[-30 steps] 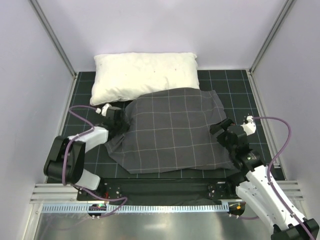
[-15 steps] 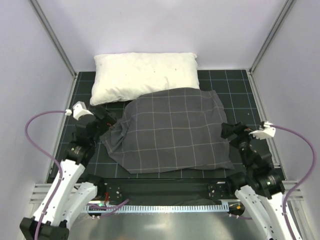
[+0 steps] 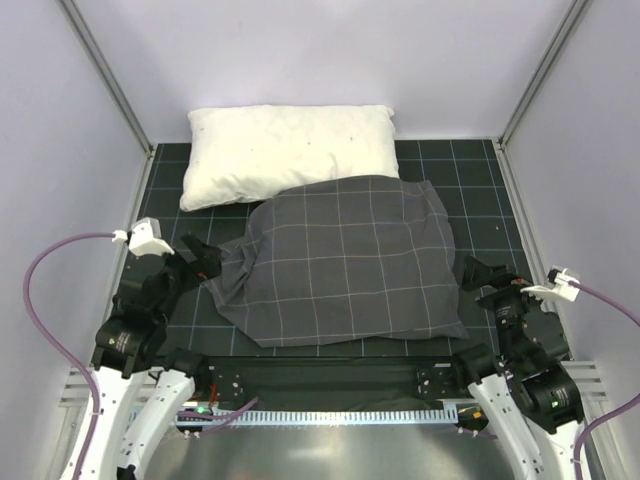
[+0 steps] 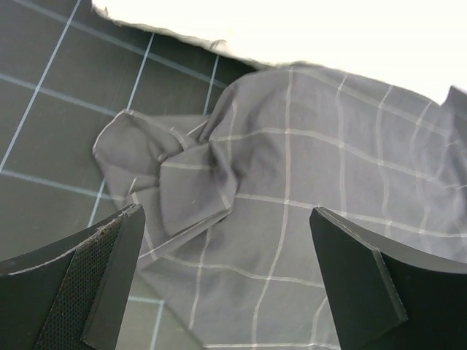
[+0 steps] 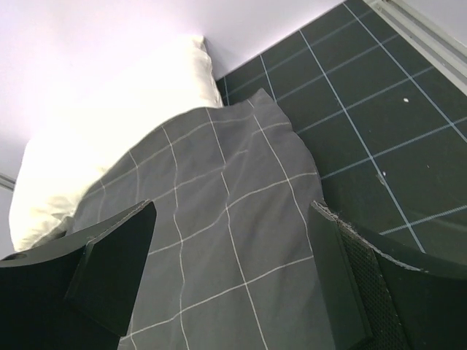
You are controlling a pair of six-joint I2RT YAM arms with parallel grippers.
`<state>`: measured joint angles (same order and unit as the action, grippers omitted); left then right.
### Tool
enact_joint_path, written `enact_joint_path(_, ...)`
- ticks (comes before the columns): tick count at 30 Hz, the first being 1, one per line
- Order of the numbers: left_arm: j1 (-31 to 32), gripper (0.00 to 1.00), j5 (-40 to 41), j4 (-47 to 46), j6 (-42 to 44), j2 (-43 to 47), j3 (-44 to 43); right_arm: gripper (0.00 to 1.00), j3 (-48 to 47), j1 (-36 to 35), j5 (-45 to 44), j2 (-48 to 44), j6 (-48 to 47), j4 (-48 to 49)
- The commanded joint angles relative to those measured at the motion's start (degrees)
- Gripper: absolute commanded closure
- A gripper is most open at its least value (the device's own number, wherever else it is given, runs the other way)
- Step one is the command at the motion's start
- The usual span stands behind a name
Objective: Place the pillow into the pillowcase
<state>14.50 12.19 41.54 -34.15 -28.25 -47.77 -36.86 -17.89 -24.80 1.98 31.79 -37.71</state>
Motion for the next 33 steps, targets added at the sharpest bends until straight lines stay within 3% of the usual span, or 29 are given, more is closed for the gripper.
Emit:
enact_joint_path(1,0.1,0.0,-1.0,1.6,2.6,0.8,1.0,0.08,-1.0,0.0,0.1,2.8,-0.3,-0.1)
enact_joint_path(11,0.1,0.0,3.3,1.2,-3.9,-1.7,2.5,0.07,-0.6,0.0,3.0,8.7,0.4,0.2)
enact_joint_path(13,0.1,0.0,3.0,-0.2,-9.1,-1.0,4.1,0.07,1.4,0.0,4.6,8.3,1.5,2.5)
enact_joint_path(18,0.1,0.0,1.2,-15.9,-20.3,-3.5,16.9,0.06,2.6,0.0,5.0,18.3,5.3,4.8)
enact_joint_path(23,0.1,0.0,1.4,-30.7,-28.7,-18.8,24.4,0.02,1.4,4.1,4.8,32.2,5.7,6.2)
enact_joint_path(29,0.1,0.03,1.5,-42.1,-29.1,-43.5,21.6,0.02,7.1,25.8,27.2,44.4,4.2,18.8)
enact_joint_path(31,0.1,0.04,1.3,-45.2,-29.7,-48.9,20.7,0.02,9.2,28.3,30.0,47.6,4.5,23.3)
enact_joint_path(33,0.1,0.12,0.7,-49.7,-31.1,-56.1,21.0,0.02,10.9,29.2,35.2,53.1,5.8,28.4)
